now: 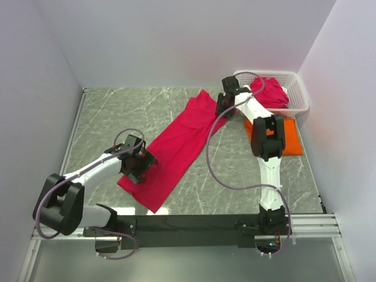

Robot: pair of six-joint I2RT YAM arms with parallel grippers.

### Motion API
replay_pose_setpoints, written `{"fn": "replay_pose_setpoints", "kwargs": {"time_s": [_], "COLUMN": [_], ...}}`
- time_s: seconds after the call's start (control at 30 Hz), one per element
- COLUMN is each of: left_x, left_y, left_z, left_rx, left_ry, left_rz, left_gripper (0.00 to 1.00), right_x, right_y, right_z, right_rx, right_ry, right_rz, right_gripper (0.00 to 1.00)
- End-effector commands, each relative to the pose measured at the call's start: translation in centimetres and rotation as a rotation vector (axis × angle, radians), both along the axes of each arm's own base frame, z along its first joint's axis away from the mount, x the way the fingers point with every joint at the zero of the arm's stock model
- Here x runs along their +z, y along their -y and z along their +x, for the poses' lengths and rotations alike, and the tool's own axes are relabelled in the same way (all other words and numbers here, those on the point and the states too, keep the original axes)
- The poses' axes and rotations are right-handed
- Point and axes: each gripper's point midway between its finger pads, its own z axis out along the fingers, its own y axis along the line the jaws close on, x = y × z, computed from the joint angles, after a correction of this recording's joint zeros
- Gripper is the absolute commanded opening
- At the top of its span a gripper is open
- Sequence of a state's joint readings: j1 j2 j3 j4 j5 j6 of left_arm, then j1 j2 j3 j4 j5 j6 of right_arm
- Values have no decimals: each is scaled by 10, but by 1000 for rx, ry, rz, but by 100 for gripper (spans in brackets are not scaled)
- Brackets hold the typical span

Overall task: Fold and stack the t-shirts
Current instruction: Fold the tshirt

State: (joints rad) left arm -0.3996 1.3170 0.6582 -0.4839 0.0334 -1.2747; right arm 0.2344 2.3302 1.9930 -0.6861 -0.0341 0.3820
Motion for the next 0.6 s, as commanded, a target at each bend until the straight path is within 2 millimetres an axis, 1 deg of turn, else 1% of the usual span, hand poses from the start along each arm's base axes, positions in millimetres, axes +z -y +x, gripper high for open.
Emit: {"fn": "replay_pose_setpoints", "kwargs": {"time_s": [0.0, 0.03, 0.07, 0.13, 0.17, 0.2, 0.23, 0.27, 0.3, 0.33, 0.37, 0.4, 0.43, 0.47, 0.5, 0.53, 0.57], "left_x": [26, 30, 38, 44, 50, 53, 56, 59, 60, 62, 60, 60, 59, 55, 54, 53, 50], "left_y": [-42, -57, -65, -78, -85, -89, -98, -103, -108, -120, -121, -125, -134, -135, -134, -132, -130], "left_z": [-1, 2, 2, 4, 6, 7, 10, 12, 15, 19, 19, 24, 26, 27, 28, 28, 28], "left_rx": [68, 98, 95, 107, 88, 87, 102, 73, 77, 106, 66, 69, 87, 61, 57, 52, 49], "left_ry": [37, 57, 69, 82, 101, 106, 110, 126, 135, 139, 140, 155, 150, 144, 141, 136, 128], "left_rz": [196, 260, 291, 333, 363, 375, 384, 401, 404, 407, 396, 389, 381, 379, 363, 355, 341], "left_gripper": [93, 93, 93, 93, 93, 93, 93, 92, 92, 91, 91, 91, 91, 92, 92, 92, 93], "right_x": [103, 107, 112, 117, 113, 114, 113, 104, 103, 101, 90, 87, 82, 69, 63, 50, 43], "right_y": [-12, -13, -15, -35, -40, -61, -74, -80, -103, -116, -128, -139, -160, -168, -173, -184, -188], "right_z": [-2, -9, -27, -48, -73, -86, -101, -124, -139, -153, -169, -178, -197, -205, -210, -221, -225], "right_rx": [41, 39, 34, 79, 90, 130, 162, 169, 223, 257, 288, 320, 379, 399, 415, 452, 460], "right_ry": [232, 233, 225, 239, 219, 230, 218, 185, 190, 174, 142, 131, 103, 71, 60, 34, 17], "right_rz": [14, 19, 31, 80, 108, 146, 195, 231, 262, 290, 301, 315, 332, 323, 310, 291, 285], "right_gripper": [48, 48, 48, 48, 48, 47, 46, 46, 42, 41, 41, 41, 41, 40, 40, 40, 40]}}
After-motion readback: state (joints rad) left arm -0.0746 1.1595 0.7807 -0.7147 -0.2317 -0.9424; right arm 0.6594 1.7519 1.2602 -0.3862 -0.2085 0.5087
